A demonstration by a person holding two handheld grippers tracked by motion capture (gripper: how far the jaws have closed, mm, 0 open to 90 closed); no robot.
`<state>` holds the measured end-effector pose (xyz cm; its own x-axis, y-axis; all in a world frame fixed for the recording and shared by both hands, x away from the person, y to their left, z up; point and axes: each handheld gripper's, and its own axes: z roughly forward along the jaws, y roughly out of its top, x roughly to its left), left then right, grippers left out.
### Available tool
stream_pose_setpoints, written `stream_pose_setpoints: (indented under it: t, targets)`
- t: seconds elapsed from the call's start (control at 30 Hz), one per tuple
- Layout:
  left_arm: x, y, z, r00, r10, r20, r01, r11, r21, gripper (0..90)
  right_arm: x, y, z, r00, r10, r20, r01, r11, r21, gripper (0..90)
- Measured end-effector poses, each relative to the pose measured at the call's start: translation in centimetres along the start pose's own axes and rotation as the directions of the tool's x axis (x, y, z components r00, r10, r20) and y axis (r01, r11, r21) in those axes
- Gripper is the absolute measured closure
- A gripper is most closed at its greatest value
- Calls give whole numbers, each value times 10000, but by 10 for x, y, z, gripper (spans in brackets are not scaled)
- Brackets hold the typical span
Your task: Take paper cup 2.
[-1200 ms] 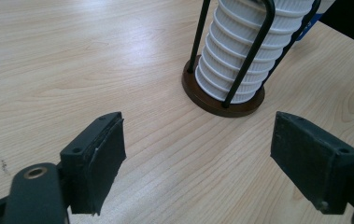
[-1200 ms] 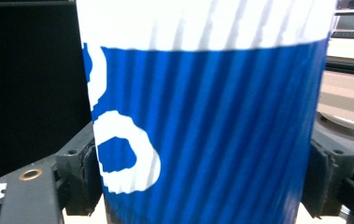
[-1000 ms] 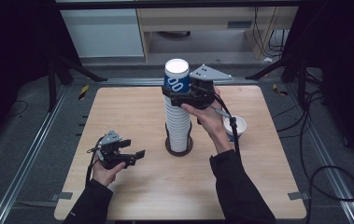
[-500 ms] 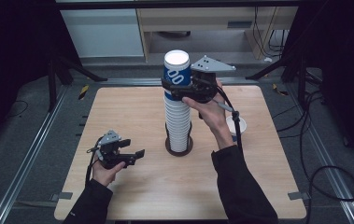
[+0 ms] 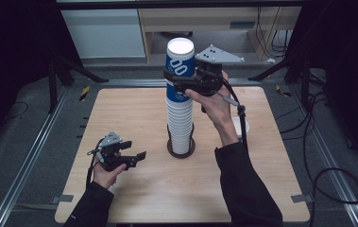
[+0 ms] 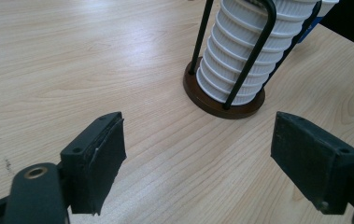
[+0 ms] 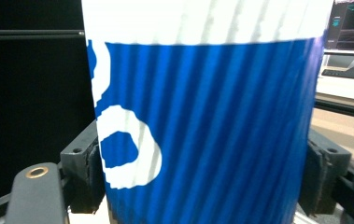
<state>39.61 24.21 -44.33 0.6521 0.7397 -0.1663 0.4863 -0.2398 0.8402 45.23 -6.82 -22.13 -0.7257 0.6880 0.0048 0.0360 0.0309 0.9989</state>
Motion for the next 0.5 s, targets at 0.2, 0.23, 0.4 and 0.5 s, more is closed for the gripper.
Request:
stream_pose_setpoints:
  t: [0.2,0.23,0.4,0.5]
  targets:
    - [0,0,0,10000,15,1,-15,10000,17,172,-2,8,-8,10000,-9,-11,9,9997,-225,203]
    - [0,0,0,10000,-4,5,4,10000,20,172,-2,10,-12,10000,-62,26,63,9996,-267,203]
    - [0,0,0,10000,9,-12,-9,10000,7,172,-4,13,-22,9996,-205,201,212,9991,-377,203]
    - [-1,0,0,10000,19,-13,-19,10000,4,172,-8,13,-31,9992,-239,326,252,9989,-401,203]
